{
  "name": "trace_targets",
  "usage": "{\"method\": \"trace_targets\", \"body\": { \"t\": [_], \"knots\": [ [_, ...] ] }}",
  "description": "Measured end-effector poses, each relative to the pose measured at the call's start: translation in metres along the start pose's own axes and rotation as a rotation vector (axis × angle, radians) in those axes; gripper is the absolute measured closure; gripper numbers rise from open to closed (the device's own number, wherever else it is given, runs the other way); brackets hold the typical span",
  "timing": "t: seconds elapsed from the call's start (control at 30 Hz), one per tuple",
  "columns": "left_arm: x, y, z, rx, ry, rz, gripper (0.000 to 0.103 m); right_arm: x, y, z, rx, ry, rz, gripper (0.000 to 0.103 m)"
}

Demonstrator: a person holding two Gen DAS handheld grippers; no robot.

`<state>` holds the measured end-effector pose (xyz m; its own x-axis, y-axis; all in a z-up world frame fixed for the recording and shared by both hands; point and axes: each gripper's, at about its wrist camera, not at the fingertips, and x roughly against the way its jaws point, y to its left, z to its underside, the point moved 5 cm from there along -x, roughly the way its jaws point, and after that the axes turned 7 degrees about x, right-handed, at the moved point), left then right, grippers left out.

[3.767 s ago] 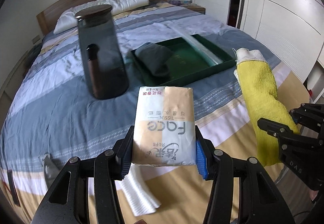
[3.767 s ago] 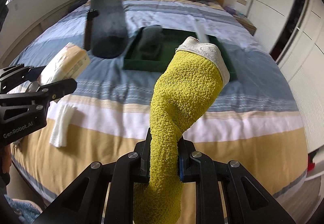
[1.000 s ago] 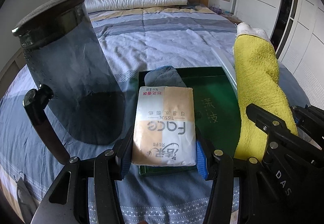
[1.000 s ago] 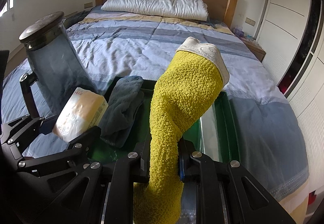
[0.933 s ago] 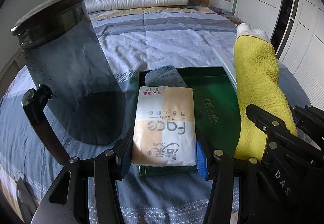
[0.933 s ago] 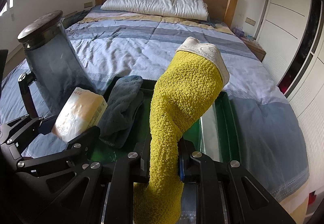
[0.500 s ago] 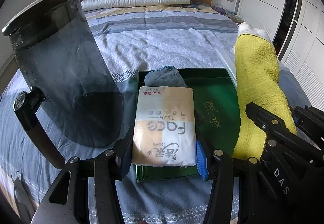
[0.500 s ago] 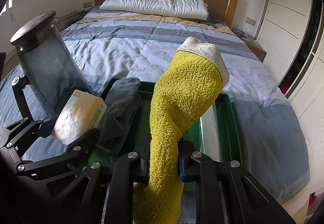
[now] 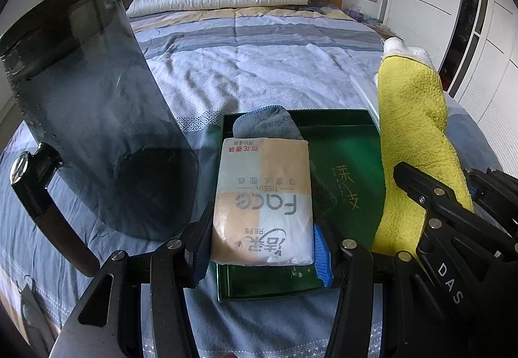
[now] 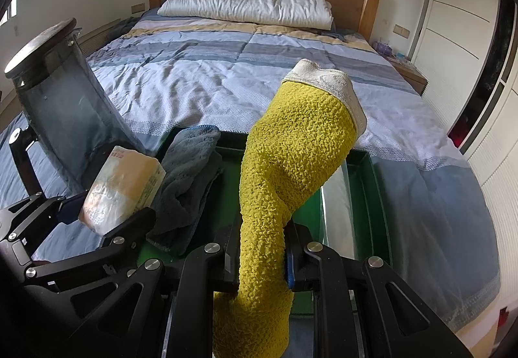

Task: Organize soft objects
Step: 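Lower the tissue pack onto the grey towel in the tray while the right gripper lowers the cloth beside it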

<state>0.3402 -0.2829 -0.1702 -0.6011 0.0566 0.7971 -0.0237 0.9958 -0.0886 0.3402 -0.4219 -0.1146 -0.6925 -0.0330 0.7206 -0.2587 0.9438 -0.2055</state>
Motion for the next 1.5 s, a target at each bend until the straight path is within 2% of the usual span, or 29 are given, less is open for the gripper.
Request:
{"method": "trace_targets", "body": {
  "t": [0.67, 1.27, 1.5],
  "knots": [
    [-0.022, -0.005, -0.011, -0.007, 0.010, -0.014, 0.057, -0.019, -0.019, -0.013, 0.024, -0.020, 0.005, 0.085],
    [-0.041, -0.015, -0.007, -0.037, 0.024, -0.041, 0.056, -0.089, -0.014, 0.003, 0.082, 0.119, -0.052, 0.085],
    [-0.047, -0.019, -0.007, -0.042, 0.027, -0.040, 0.056, -0.104, -0.016, 0.007, 0.100, 0.142, -0.074, 0.085]
  ]
}}
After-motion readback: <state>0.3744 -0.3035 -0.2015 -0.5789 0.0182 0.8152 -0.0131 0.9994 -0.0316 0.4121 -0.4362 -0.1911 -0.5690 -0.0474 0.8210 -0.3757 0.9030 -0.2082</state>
